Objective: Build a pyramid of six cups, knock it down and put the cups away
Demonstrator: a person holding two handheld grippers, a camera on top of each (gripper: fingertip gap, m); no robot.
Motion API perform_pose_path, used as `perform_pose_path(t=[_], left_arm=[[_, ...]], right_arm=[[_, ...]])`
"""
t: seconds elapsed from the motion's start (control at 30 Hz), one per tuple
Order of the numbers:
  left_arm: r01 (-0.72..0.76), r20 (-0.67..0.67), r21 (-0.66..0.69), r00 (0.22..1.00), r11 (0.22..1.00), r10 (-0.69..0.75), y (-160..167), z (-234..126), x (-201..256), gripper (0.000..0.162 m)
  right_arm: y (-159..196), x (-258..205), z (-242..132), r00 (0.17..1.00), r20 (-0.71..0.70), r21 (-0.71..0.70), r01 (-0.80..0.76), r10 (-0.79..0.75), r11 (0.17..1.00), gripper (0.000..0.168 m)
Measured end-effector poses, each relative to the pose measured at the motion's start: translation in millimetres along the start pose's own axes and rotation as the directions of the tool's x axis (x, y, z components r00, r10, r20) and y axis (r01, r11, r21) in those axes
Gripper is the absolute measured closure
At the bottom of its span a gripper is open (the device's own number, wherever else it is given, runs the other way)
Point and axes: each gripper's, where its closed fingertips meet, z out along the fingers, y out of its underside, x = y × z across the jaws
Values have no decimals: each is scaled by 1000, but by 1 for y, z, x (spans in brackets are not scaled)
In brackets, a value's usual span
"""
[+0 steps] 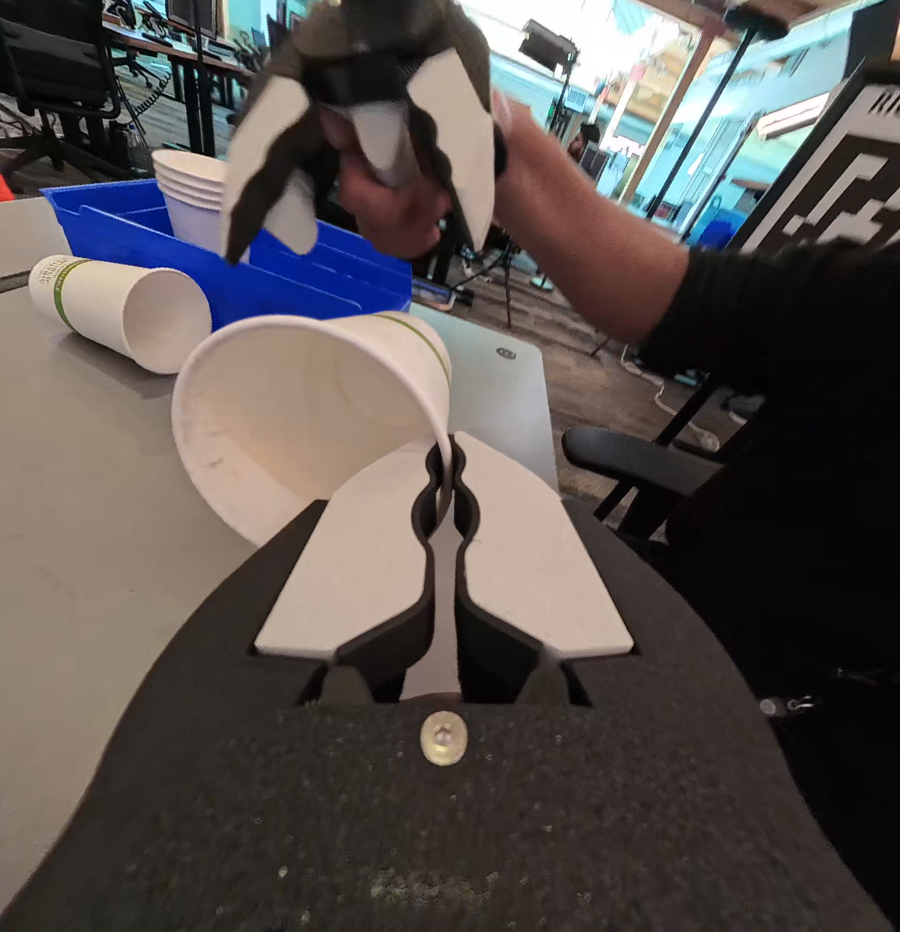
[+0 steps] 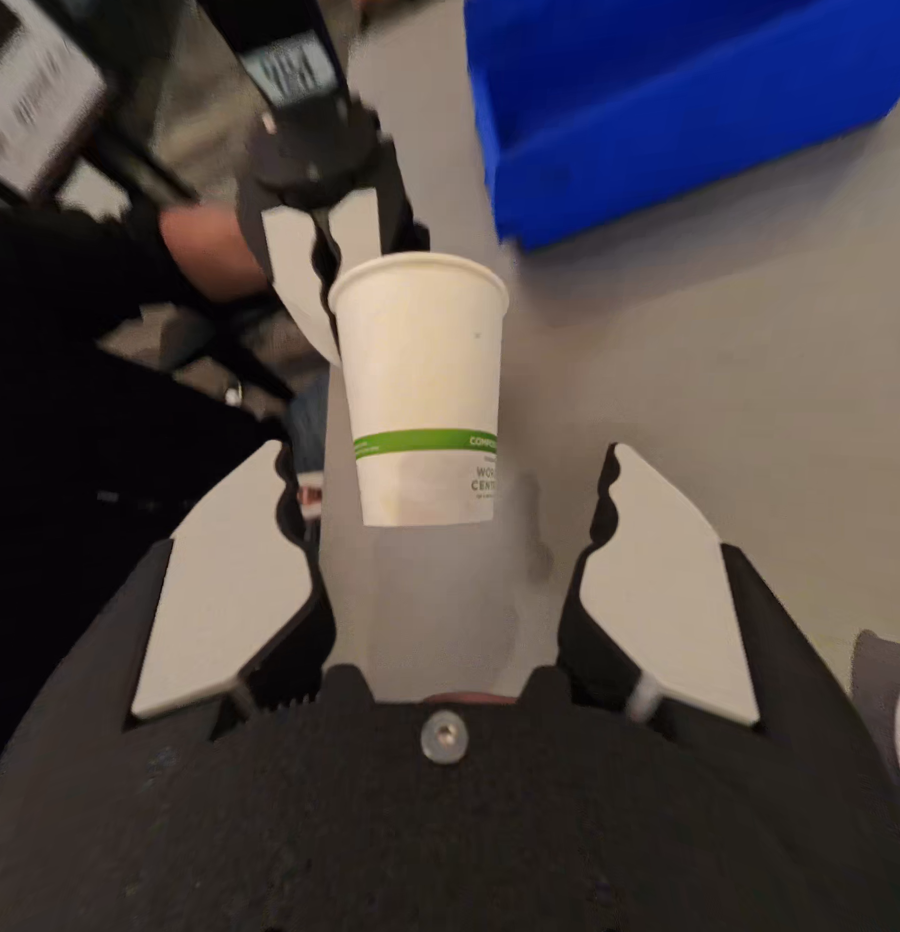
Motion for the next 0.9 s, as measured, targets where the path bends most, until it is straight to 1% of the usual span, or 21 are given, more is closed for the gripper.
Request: perform_pose_path(t=[0.03, 0.1, 0.2, 0.23, 0.3, 0.33, 0.4, 0.47, 0.5, 0.53, 0.57, 0.63, 0.67, 0.73, 0.8, 0.87, 0.9], left_arm=[[-23, 8, -16, 1000, 1000, 24, 2, 3, 1, 162], [-61, 15, -33, 998, 998, 61, 4, 8, 4, 162], [-100, 30, -54, 994, 993, 102, 6, 14, 5, 162], [-107, 29, -57, 994, 993, 109, 7, 15, 6, 162], [-112, 35, -58, 993, 992, 114, 7, 16, 5, 162], [-116, 34, -59, 992, 991, 118, 7, 16, 5, 162], [-119, 54, -69, 991, 990, 123, 9, 15, 2, 162], [-112, 97, -47, 988, 993, 116, 6, 13, -4, 161], [-97, 120, -22, 988, 995, 99, 3, 10, -8, 159], [-82, 138, 6, 987, 997, 80, -2, 7, -10, 152], [-67, 172, 28, 983, 997, 61, -5, 3, -14, 141], [-56, 264, 63, 964, 996, 37, -8, -8, -26, 113], [-57, 326, 77, 945, 995, 29, -8, -15, -33, 104], [-72, 426, 100, 904, 992, 22, -2, -29, -42, 97], [-80, 509, 101, 861, 992, 17, 6, -41, -50, 98], [-69, 539, 102, 842, 992, 3, 11, -45, -54, 99], [-53, 536, 107, 844, 993, -12, 11, -44, -55, 99]], right_arm=[[2, -1, 8, 1000, 19, -94, 14, -12, 995, 57], [3, -5, 26, 998, 60, -233, 47, -33, 971, 58], [9, -11, 48, 992, 117, -370, 89, -49, 925, 63], [10, -13, 53, 990, 131, -394, 99, -51, 914, 67], [14, -17, 60, 987, 151, -446, 116, -53, 887, 83], [15, -15, 61, 987, 145, -464, 125, -64, 877, 86], [13, -12, 62, 986, 129, -471, 154, -105, 868, 87], [6, -7, 61, 986, 96, -446, 167, -139, 879, 88], [3, -6, 60, 986, 74, -426, 165, -147, 890, 88], [-1, -1, 58, 985, 45, -407, 168, -164, 898, 88], [-3, 6, 54, 982, 2, -396, 174, -188, 902, 88], [-10, 22, 42, 967, -105, -345, 184, -233, 920, 88], [-15, 31, 34, 957, -162, -297, 185, -241, 937, 88], [-28, 51, 12, 920, -307, -170, 199, -244, 965, 87], [-41, 75, -22, 869, -462, 16, 208, -177, 978, 87], [-49, 105, -75, 783, -622, 242, 210, -15, 947, 87], [-49, 117, -104, 751, -656, 362, 220, 80, 906, 87]])
